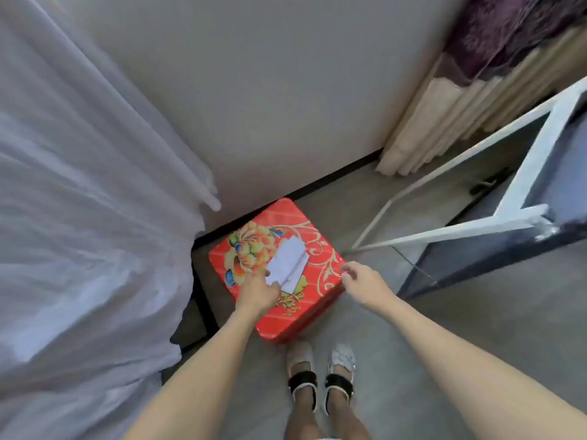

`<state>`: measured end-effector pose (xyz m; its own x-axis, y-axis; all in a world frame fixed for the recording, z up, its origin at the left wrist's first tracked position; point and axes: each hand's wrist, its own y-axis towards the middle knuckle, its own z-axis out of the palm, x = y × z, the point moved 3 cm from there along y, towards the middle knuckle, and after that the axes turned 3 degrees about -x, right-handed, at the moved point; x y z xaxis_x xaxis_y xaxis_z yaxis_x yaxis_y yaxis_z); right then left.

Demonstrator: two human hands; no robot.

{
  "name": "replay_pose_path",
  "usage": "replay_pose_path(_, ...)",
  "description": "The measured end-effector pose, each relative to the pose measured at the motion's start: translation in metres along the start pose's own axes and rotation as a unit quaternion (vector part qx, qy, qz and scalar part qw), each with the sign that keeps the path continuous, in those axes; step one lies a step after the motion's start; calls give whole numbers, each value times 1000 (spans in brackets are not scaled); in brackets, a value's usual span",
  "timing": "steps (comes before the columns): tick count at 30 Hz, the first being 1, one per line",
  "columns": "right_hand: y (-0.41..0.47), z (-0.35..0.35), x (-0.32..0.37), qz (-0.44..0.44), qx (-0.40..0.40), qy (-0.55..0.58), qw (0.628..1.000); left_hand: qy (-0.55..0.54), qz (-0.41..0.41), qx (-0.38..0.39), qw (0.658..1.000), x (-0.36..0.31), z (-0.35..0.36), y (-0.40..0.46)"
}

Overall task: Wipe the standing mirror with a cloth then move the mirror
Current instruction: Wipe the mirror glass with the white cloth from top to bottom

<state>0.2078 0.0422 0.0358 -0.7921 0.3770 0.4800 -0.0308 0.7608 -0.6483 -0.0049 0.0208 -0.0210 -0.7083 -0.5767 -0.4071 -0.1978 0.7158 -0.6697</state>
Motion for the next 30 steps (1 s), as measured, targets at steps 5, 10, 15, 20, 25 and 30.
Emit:
replay_pose_path(5, 53, 41, -39, 61, 7, 24, 998, 46, 0, -38, 998, 15, 35, 64)
replay_pose_path(10, 76, 76, -73, 104, 3, 105, 989, 84, -29, -68, 994, 25, 56, 97)
replay_pose_path(15, 65, 70, -75, 130, 1, 162, 978, -78, 28, -13, 996, 2, 61, 82)
replay_pose_path(20, 44, 27, -44, 115, -39, 216, 969, -164, 123, 25, 978, -57, 26, 31)
replay_pose_path(25, -12, -34, 8, 113, -22, 338, 934, -207, 221, 91, 949, -132, -34, -34)
replay_pose_path(30, -81, -97, 43, 42, -2, 567, 823, -260, 256, 207, 908, -181, -81, -103)
